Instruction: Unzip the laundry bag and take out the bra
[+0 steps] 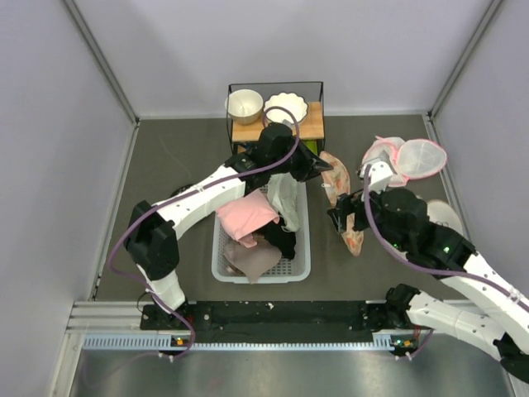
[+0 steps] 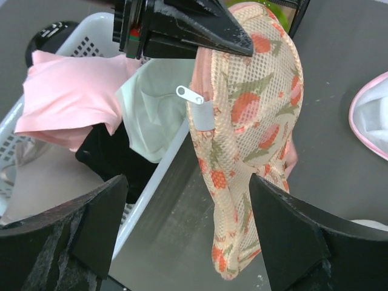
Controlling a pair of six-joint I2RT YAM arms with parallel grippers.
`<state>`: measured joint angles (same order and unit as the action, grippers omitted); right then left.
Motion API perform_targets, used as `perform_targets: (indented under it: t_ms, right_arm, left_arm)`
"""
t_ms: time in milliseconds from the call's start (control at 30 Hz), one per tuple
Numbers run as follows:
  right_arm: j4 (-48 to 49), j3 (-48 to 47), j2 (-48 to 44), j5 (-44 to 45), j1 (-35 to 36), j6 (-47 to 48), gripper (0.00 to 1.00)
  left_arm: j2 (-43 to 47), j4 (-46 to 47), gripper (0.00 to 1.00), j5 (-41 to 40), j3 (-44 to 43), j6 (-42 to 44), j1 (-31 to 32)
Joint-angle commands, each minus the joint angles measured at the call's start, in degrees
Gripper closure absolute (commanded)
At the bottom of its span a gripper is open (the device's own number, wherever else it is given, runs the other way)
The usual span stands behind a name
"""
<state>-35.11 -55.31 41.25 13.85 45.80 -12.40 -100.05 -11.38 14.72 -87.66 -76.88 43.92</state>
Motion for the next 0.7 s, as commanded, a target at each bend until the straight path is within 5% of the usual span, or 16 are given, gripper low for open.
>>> perform_targets:
  t_ms: [0,167,433,667]
  right_arm:
    - [5.4,2.04,2.42,13.03,5.52,1.68,0.19]
    - [9.62,3.37,8.75,19.37,7.55,0.9,0.22]
    - [20.15,7.23,9.37,25.52,7.55,2.2,0.43]
    - [25.09,9.96,8.23,25.26,7.55,4.84,0.75]
  left_arm:
    - [0.47,1.44,1.0,-1.1,-1.2,-3.53,0.02]
    - [0.82,2.32,1.0,-0.4,-0.15,-4.33,0.02]
    - [2.93,4.52,1.0,0.05,3.19,-4.51,0.11]
    - [4.16,6.62,1.0,2.33,6.09,-5.47,0.11]
